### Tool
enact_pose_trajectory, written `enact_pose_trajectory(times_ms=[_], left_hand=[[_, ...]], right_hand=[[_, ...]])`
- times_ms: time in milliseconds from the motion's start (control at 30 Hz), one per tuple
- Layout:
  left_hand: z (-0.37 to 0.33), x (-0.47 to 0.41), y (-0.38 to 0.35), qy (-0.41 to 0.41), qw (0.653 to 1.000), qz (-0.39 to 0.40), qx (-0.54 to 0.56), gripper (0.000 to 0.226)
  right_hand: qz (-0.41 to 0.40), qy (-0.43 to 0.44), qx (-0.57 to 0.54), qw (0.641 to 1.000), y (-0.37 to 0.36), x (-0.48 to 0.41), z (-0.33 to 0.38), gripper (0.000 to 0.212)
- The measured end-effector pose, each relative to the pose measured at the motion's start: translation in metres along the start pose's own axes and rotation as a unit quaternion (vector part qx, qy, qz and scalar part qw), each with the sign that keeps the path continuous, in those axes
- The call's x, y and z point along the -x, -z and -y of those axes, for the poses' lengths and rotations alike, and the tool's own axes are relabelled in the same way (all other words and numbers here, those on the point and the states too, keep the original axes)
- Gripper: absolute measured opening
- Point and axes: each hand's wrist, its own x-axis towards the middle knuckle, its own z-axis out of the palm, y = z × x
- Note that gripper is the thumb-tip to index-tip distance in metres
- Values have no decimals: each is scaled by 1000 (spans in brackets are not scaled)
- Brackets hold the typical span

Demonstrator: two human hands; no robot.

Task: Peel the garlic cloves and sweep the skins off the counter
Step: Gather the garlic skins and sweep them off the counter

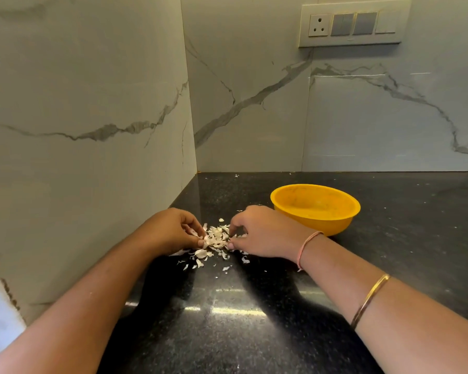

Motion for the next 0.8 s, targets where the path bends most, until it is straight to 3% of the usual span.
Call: enact_pose_trajectory(times_ms=[200,433,567,767,800], left_hand=[[-2,-1,-4,12,998,-52,14,11],[1,-5,2,19,991,-129,22,17],[1,-4,4,19,994,-109,6,18],[0,-4,4,2,999,-18,38,6],[1,-3,4,0,999,4,46,13]], right_hand=[[-37,-7,-93,995,-4,-2,2,18],[-161,-14,-96,982,-4,-5,2,26],[-186,-20,-108,976,-5,-6,1,27],[-162,-22,-104,981,-8,-7,1,29],[-158,-23,-101,982,-9,-7,1,30]])
